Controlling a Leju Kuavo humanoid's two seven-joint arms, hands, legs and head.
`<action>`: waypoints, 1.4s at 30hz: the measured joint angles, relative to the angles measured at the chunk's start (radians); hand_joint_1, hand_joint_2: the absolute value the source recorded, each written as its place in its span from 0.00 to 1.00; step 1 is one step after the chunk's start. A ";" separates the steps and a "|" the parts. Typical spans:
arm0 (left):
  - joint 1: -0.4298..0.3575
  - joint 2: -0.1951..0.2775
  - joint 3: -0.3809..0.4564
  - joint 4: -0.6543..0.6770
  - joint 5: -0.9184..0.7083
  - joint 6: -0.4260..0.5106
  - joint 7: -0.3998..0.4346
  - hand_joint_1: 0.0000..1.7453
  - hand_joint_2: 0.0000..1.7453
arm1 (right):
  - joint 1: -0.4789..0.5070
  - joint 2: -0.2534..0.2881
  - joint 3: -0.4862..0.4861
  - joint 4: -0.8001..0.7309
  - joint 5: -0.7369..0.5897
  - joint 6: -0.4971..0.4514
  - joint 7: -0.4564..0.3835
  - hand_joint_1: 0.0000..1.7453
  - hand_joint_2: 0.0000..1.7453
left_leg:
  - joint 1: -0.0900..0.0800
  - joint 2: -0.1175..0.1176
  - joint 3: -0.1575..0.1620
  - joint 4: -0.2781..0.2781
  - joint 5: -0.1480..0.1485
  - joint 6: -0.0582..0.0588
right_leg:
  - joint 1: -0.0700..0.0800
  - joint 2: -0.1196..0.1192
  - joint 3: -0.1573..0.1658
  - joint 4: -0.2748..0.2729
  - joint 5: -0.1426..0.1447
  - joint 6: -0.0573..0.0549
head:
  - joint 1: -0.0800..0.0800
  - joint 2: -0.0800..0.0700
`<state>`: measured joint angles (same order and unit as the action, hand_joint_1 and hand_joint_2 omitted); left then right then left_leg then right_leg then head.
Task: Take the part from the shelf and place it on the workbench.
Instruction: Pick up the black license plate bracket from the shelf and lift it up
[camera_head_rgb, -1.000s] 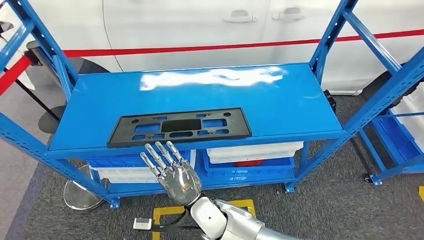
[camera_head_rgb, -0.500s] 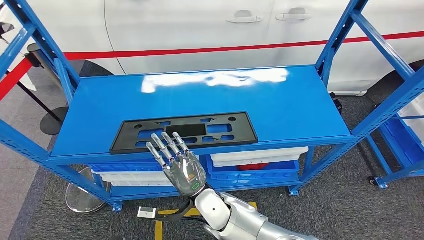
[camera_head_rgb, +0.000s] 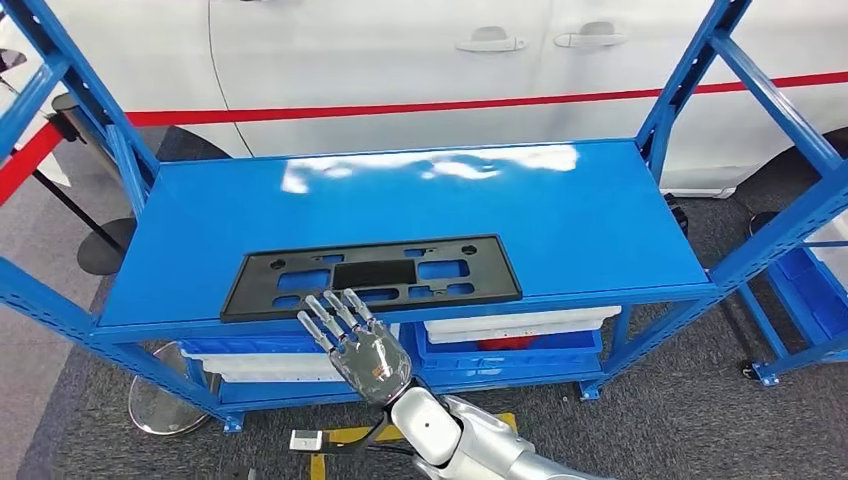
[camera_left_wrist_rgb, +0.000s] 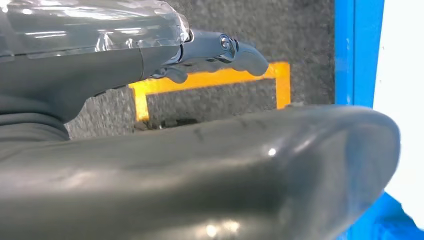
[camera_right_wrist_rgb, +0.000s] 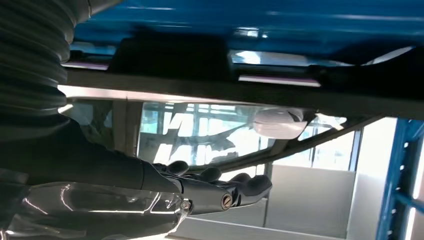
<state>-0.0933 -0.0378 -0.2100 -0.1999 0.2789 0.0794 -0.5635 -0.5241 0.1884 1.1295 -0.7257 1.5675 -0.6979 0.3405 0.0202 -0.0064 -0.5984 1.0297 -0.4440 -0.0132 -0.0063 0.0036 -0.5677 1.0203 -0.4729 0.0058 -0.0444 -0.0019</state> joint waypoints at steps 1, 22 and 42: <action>0.000 0.000 0.000 0.000 -0.001 0.000 0.000 0.00 0.00 | 0.000 0.003 -0.002 0.008 0.000 0.000 -0.004 0.00 1.00 | 0.001 0.000 0.000 -0.001 0.000 0.008 | -0.001 -0.001 0.000 0.004 -0.003 0.005 | 0.001 0.000; 0.005 -0.008 0.001 0.000 -0.029 -0.010 0.006 0.00 0.00 | -0.052 0.082 -0.157 0.142 0.000 0.039 -0.063 0.00 1.00 | -0.005 0.000 -0.088 0.238 -0.140 -0.017 | 0.000 -0.004 -0.015 -0.016 0.029 -0.036 | 0.002 0.000; 0.010 -0.008 0.009 0.000 -0.064 -0.019 0.024 0.00 0.00 | -0.171 0.086 -0.380 0.207 -0.002 0.343 -0.092 1.00 1.00 | -0.004 -0.003 0.003 -0.009 0.009 0.030 | 0.002 0.000 -0.071 0.094 0.002 0.004 | 0.008 0.000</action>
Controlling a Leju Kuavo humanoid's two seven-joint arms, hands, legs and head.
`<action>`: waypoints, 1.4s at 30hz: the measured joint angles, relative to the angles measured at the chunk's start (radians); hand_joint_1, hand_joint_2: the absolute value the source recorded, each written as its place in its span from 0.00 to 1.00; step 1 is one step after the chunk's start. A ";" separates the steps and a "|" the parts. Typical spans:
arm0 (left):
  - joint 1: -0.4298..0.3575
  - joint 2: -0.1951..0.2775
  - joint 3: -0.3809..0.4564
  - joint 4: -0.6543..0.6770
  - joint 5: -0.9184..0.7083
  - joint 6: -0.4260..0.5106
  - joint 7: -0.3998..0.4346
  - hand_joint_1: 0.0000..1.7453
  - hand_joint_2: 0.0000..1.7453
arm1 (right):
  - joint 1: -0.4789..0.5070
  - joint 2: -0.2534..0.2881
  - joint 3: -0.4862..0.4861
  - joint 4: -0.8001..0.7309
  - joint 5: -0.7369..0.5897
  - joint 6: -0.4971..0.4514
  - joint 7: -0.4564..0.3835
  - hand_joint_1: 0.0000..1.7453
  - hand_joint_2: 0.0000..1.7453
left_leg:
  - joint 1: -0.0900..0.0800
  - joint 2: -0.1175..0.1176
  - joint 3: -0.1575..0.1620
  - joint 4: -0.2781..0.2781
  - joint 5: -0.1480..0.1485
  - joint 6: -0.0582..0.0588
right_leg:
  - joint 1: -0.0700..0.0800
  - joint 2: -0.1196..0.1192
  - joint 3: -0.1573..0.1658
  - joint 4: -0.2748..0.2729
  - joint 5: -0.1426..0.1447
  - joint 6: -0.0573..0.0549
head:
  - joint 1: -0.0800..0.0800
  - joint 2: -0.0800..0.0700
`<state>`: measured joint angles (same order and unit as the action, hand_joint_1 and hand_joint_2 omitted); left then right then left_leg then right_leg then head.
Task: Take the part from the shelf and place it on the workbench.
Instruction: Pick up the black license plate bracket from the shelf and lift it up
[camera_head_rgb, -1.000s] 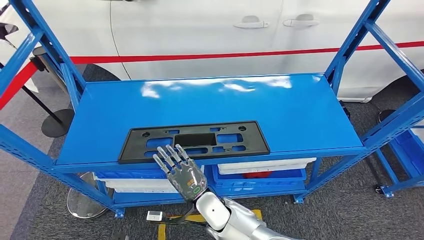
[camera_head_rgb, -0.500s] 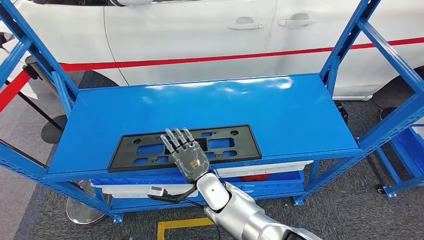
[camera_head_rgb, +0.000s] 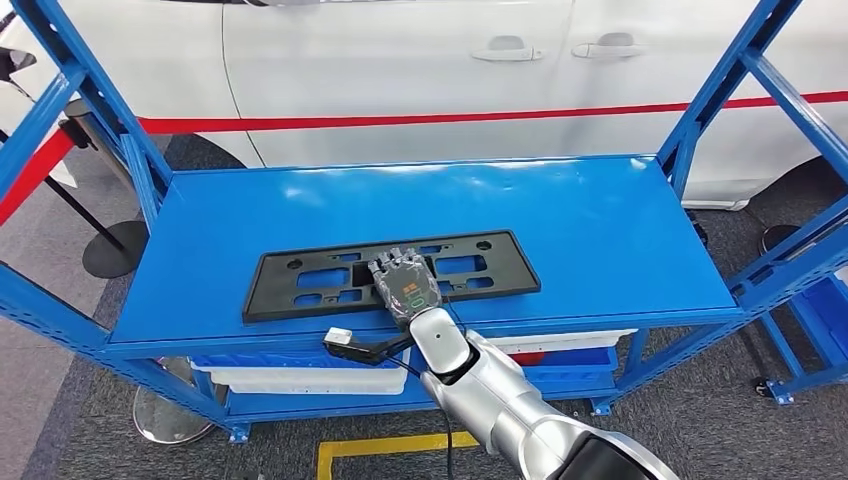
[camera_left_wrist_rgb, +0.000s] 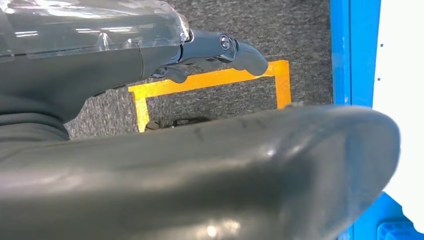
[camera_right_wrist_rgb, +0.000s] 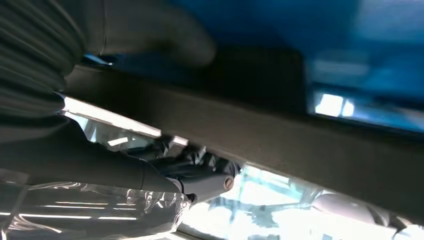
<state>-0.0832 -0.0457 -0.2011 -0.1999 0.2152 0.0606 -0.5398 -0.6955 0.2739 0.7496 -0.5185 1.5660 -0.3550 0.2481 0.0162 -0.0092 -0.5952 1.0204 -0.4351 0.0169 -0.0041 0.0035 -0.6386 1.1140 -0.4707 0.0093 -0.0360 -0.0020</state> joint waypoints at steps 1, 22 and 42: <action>-0.001 0.000 0.000 0.000 -0.001 0.000 0.000 0.00 0.00 | -0.006 0.000 -0.004 0.004 0.000 0.007 0.000 1.00 1.00 | -0.001 0.000 0.000 0.000 -0.001 -0.004 | 0.003 0.000 0.024 -0.055 0.020 -0.004 | 0.000 0.000; -0.007 0.000 0.017 0.000 -0.006 -0.001 0.003 0.00 0.00 | -0.042 -0.008 -0.050 0.056 -0.019 0.091 0.000 1.00 1.00 | 0.001 0.007 0.005 -0.009 0.007 -0.005 | 0.000 0.002 0.048 -0.064 -0.011 0.006 | 0.001 0.000; 0.041 0.002 0.126 0.001 0.069 0.038 -0.096 0.00 0.00 | 0.283 -0.084 -0.208 -0.856 -1.422 0.009 -0.548 1.00 1.00 | 0.008 0.006 -0.089 0.245 -0.147 -0.051 | 0.001 -0.009 0.073 -0.117 0.024 -0.036 | -0.001 0.000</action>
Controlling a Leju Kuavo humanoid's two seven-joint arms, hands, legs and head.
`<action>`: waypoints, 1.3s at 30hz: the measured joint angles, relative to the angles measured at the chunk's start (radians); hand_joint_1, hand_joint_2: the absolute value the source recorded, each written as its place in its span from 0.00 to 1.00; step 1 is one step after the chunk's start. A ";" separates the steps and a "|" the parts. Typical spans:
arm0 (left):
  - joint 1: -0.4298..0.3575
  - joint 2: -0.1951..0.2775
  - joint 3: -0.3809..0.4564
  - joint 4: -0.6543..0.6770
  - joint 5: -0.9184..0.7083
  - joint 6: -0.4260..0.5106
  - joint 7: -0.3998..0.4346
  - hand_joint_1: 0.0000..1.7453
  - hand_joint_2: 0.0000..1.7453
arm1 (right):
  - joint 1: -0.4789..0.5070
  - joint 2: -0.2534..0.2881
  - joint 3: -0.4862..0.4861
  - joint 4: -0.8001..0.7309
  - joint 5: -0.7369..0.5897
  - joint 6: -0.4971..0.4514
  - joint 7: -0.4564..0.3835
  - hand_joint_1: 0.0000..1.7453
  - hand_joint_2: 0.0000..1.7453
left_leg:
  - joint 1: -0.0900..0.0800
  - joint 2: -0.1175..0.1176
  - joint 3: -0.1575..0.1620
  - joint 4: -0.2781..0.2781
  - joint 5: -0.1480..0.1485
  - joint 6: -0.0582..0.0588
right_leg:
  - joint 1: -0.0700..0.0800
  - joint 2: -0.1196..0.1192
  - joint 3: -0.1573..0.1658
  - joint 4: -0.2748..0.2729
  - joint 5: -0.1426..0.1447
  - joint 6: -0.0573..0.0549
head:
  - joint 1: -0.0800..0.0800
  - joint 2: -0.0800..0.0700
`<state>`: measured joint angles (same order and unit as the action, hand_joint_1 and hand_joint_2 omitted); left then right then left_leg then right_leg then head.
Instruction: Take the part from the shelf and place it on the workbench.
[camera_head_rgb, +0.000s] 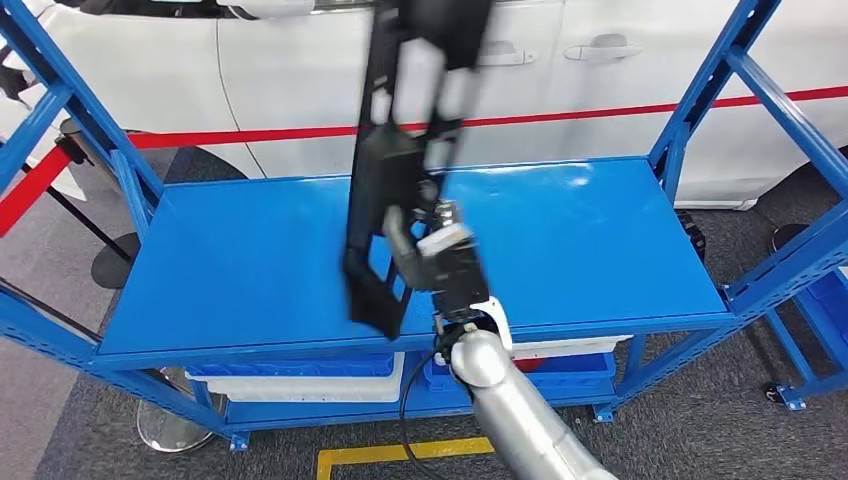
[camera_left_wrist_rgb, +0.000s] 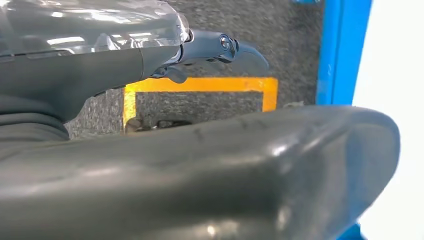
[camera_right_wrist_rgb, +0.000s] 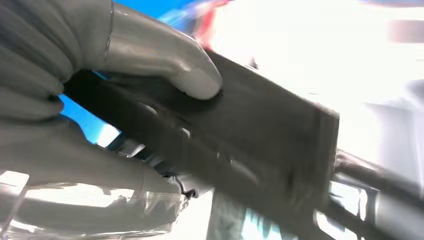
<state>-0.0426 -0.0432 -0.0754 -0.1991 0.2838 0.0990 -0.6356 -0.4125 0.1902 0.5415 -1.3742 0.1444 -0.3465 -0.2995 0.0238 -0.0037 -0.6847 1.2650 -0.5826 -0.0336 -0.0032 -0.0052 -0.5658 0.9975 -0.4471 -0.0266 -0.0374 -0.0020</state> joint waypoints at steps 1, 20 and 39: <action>0.005 0.001 0.010 0.000 0.004 0.004 -0.004 0.00 0.00 | 0.040 -0.021 -0.009 -0.095 -0.058 -0.008 -0.016 1.00 1.00 | 0.000 0.000 -0.014 0.030 -0.005 -0.001 | 0.000 -0.004 -0.001 0.001 -0.001 0.000 | 0.000 0.000; 0.023 0.012 0.107 0.002 0.010 0.080 0.006 0.00 0.00 | 0.487 -0.170 -0.167 -0.740 -0.062 -0.064 -0.289 1.00 1.00 | -0.005 0.001 0.135 -0.252 0.117 0.052 | -0.019 0.005 -0.055 0.124 -0.045 0.062 | 0.007 0.000; 0.037 -0.010 0.137 0.007 0.010 0.215 0.171 0.00 0.00 | 0.826 -0.129 -0.155 -0.803 0.024 -0.122 -0.395 1.00 1.00 | -0.032 0.001 0.238 -0.279 0.036 0.047 | 0.000 0.001 -0.090 0.029 0.071 0.024 | 0.004 0.000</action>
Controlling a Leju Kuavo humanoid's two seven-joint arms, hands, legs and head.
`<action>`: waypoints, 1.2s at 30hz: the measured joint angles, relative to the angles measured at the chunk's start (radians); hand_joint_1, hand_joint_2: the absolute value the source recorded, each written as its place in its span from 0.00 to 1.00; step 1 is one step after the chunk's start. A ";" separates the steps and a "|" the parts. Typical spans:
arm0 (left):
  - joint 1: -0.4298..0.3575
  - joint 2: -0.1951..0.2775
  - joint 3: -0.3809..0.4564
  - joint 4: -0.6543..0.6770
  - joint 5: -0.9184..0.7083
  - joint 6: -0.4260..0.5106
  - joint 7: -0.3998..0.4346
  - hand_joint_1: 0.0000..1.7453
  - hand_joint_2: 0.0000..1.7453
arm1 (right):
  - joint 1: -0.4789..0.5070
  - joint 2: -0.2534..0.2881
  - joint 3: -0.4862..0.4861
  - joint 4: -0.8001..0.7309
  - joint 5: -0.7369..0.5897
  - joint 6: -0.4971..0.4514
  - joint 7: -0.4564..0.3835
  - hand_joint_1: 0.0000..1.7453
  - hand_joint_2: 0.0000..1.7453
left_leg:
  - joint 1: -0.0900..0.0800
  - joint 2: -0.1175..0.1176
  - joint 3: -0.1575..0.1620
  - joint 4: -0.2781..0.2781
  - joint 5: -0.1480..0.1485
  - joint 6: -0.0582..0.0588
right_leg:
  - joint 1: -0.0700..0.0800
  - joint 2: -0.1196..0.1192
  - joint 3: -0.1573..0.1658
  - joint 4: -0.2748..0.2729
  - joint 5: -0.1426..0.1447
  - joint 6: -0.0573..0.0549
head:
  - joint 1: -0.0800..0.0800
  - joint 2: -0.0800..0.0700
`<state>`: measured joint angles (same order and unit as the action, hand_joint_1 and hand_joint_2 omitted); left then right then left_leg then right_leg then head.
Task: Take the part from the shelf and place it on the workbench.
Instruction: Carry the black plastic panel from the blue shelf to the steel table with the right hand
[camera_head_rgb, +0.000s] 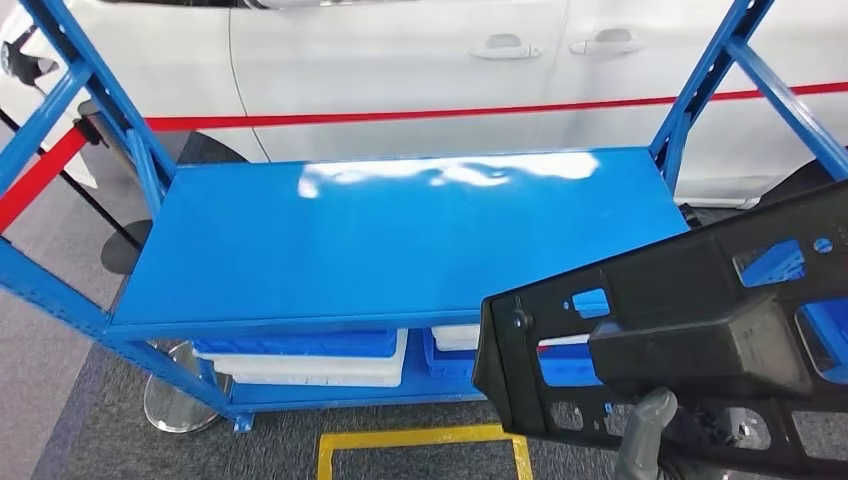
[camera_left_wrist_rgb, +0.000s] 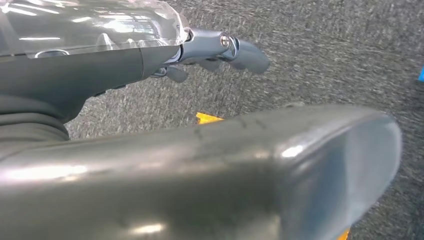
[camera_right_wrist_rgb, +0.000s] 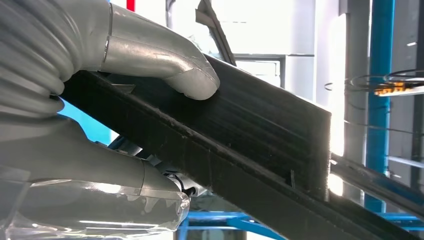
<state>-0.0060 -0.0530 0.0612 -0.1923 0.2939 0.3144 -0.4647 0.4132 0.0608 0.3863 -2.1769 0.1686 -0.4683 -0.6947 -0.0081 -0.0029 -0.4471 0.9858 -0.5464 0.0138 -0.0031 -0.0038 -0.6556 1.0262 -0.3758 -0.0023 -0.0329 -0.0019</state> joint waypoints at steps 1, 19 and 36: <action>0.001 -0.004 0.002 0.000 0.001 0.002 0.004 0.00 0.00 | 0.010 0.000 -0.003 -0.001 -0.006 0.003 0.000 1.00 1.00 | 0.001 0.002 -0.002 -0.004 0.011 0.004 | -0.002 0.001 0.000 -0.002 0.007 0.007 | -0.001 0.000; 0.004 -0.018 0.009 0.001 -0.049 0.003 0.014 0.00 0.00 | 0.119 0.256 -0.377 -0.063 -0.135 0.467 -0.001 1.00 1.00 | 0.019 0.074 -0.156 0.088 0.052 -0.042 | -0.018 -0.036 0.128 -0.011 -0.120 -0.010 | 0.011 0.000; 0.002 -0.002 0.010 0.001 -0.077 -0.026 0.013 0.00 0.00 | 0.139 0.285 -0.389 -0.085 -0.111 0.414 -0.003 1.00 1.00 | -0.004 0.007 -0.006 -0.039 0.053 0.035 | -0.002 0.028 -0.052 0.126 -0.135 0.023 | 0.013 0.000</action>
<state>-0.0036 -0.0553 0.0710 -0.1911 0.2165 0.2883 -0.4517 0.5518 0.3456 -0.0023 -2.2622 0.0577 -0.0542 -0.6979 -0.0119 0.0045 -0.4530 0.9467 -0.4939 0.0491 -0.0050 0.0246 -0.7081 1.1520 -0.5109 0.0207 -0.0204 -0.0020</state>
